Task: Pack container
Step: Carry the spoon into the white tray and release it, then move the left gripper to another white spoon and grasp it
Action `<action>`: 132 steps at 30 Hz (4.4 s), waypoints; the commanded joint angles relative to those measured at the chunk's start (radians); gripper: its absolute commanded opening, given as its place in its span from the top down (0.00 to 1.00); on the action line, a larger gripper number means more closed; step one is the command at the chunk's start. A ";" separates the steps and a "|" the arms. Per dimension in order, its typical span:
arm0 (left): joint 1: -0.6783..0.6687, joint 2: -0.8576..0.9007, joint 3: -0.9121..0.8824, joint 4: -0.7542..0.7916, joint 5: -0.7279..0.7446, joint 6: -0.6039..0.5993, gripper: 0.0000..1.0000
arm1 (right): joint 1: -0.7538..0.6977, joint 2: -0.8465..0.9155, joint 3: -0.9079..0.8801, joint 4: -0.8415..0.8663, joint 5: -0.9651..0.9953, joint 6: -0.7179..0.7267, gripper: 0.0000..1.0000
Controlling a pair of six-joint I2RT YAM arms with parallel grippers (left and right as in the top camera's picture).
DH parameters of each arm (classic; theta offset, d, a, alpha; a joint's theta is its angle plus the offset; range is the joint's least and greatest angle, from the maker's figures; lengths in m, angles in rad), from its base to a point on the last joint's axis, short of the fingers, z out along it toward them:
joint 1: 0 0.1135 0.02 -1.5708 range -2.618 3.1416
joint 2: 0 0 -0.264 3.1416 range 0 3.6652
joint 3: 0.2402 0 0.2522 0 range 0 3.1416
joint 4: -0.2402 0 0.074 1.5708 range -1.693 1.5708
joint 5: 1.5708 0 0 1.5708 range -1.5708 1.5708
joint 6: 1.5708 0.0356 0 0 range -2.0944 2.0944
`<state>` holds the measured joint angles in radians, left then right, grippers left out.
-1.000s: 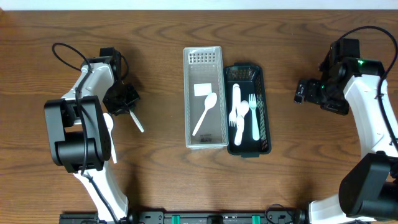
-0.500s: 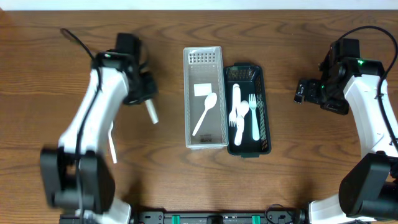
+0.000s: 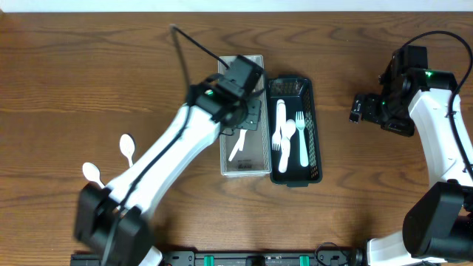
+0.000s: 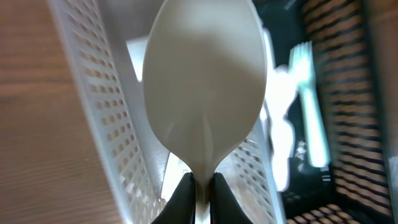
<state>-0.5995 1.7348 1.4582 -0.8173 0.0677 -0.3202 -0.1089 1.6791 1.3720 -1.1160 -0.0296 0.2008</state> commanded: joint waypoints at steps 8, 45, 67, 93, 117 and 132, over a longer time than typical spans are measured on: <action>0.009 0.156 -0.004 -0.002 -0.027 0.010 0.74 | 0.005 0.000 -0.001 -0.002 -0.005 0.000 0.01; 0.717 -0.303 -0.194 -0.208 -0.101 0.005 0.09 | 0.005 0.000 -0.001 -0.038 -0.005 -0.087 0.01; 0.813 -0.032 -0.406 -0.018 -0.051 0.006 0.08 | 0.005 0.000 -0.001 -0.101 -0.024 -0.067 0.01; 0.843 -0.006 -0.431 0.018 -0.053 0.079 0.08 | 0.005 0.000 -0.001 -0.149 -0.032 -0.067 0.01; 0.843 -0.006 -0.539 0.121 -0.061 0.153 0.13 | 0.005 0.000 -0.001 -0.171 -0.054 -0.067 0.01; 0.843 -0.006 -0.540 0.124 -0.060 0.193 0.64 | 0.005 0.000 -0.001 -0.171 -0.055 -0.067 0.01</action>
<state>0.2398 1.7168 0.9237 -0.6872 0.0193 -0.1356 -0.1089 1.6791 1.3716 -1.2861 -0.0757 0.1223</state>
